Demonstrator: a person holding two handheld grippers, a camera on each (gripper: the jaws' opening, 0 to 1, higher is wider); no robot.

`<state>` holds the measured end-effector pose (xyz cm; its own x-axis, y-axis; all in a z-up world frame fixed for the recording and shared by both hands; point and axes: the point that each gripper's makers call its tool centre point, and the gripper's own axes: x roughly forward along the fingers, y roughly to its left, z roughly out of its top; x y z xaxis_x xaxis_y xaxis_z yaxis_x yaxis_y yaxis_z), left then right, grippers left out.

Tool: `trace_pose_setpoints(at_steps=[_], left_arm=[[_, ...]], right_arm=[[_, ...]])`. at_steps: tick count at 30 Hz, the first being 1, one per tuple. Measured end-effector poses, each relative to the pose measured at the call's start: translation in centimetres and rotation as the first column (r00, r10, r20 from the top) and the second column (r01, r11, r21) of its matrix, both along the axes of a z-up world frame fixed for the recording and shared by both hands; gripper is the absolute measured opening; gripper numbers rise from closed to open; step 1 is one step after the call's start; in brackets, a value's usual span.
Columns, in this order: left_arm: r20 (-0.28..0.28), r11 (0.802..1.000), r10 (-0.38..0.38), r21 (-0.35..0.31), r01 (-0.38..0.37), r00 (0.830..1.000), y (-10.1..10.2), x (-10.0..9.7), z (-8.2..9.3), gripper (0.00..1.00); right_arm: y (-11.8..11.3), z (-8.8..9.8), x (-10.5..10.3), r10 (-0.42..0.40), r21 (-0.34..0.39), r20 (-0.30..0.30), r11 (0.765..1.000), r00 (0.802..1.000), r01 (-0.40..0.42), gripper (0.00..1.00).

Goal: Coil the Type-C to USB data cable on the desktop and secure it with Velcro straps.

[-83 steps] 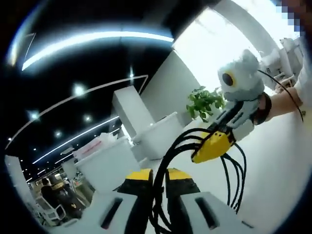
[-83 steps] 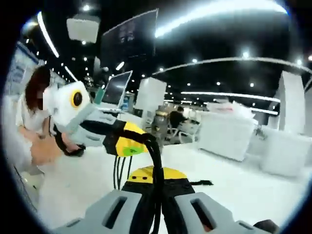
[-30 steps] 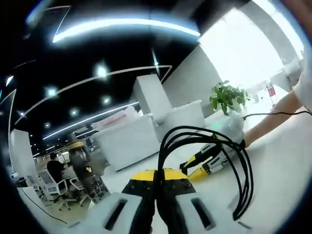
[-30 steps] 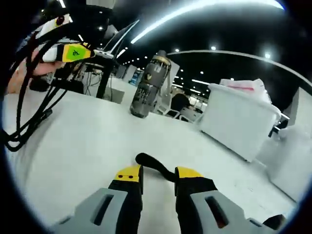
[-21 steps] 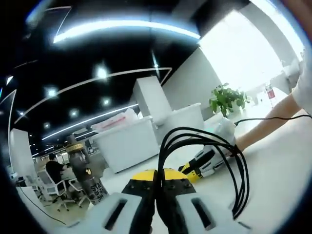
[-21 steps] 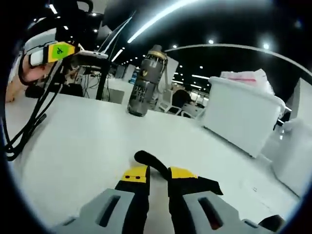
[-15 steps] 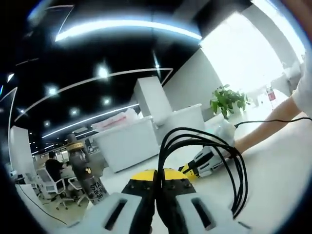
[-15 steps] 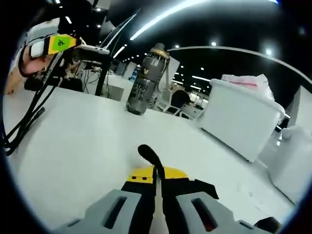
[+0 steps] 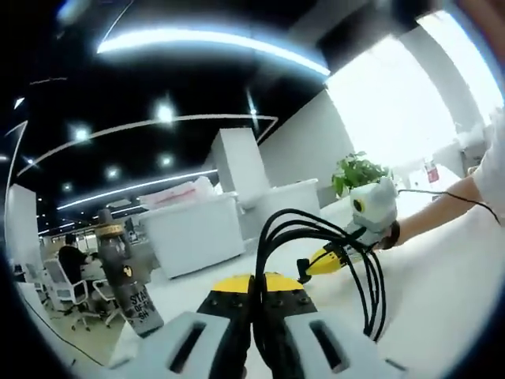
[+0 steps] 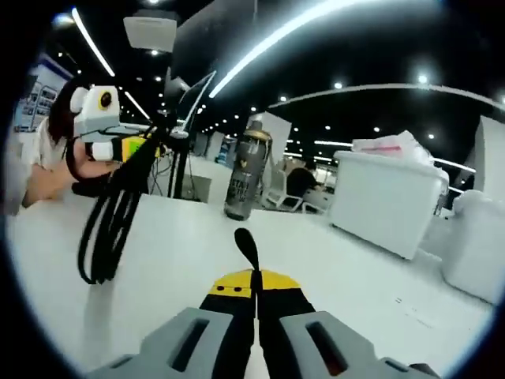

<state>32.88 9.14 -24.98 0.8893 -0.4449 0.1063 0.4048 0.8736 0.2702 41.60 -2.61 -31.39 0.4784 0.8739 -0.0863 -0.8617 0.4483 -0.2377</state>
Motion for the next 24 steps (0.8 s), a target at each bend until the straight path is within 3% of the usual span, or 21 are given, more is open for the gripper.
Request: trace_pose_setpoints(at_steps=[6,10,13,20,24], left_arm=[[-0.062,0.984,-0.16,-0.091,0.154,0.985,-3.0,-0.9,0.7,0.05],[-0.046,0.983,-0.183,-0.029,0.182,0.982,-4.8,-1.7,1.3,0.04],[-0.044,0.976,-0.217,0.005,0.217,0.975,-6.0,-2.8,1.5,0.04],[0.003,0.954,-0.256,0.162,0.252,0.967,-9.2,-7.1,2.7,0.04],[0.001,0.938,-0.296,0.192,0.29,0.955,-10.4,-9.4,4.0,0.04]], right_arm=[[-3.5,0.4,-4.1,0.012,-0.007,0.024,1.0,1.0,-0.012,0.0],[-4.7,-0.1,-6.6,0.025,-0.016,0.032,1.0,0.999,-0.025,0.0],[-5.8,-0.3,-7.4,0.004,-0.051,0.087,0.999,0.996,0.0,0.0],[-8.3,-0.1,-7.1,-0.054,0.019,0.059,0.998,0.997,0.053,0.0],[-9.8,0.0,-7.1,-0.085,0.023,0.07,0.996,0.994,0.083,0.0]])
